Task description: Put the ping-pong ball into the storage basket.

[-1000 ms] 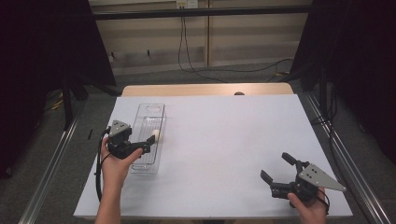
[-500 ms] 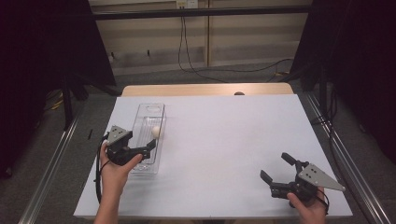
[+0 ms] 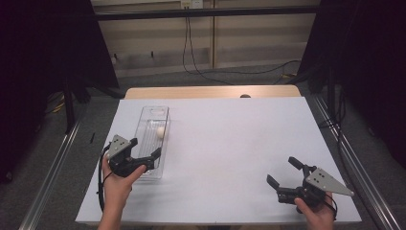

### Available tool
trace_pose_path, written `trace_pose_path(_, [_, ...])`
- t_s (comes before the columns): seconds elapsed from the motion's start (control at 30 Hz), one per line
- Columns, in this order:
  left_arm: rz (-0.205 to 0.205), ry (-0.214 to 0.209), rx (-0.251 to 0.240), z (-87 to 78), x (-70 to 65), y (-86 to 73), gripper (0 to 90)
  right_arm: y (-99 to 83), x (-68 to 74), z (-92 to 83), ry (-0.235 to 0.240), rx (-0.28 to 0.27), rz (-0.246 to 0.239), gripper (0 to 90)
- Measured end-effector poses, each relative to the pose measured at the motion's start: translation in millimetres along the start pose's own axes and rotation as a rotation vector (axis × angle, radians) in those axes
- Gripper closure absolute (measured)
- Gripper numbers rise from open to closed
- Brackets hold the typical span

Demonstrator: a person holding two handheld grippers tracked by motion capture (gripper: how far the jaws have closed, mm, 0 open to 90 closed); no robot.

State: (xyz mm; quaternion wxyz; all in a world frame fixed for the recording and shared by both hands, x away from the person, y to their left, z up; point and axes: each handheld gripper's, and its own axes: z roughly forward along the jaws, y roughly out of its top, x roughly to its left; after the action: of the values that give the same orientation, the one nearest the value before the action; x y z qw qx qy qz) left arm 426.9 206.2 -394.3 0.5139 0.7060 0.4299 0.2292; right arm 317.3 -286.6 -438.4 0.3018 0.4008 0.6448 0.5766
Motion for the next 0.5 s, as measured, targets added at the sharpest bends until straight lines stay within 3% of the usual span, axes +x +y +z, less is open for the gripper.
trace_pose_path(0.5, [0.021,-0.029,-0.058,-10.9,-5.4,-11.4,3.6,-0.1,0.3,-0.1,0.005,0.004,0.002,1.2])
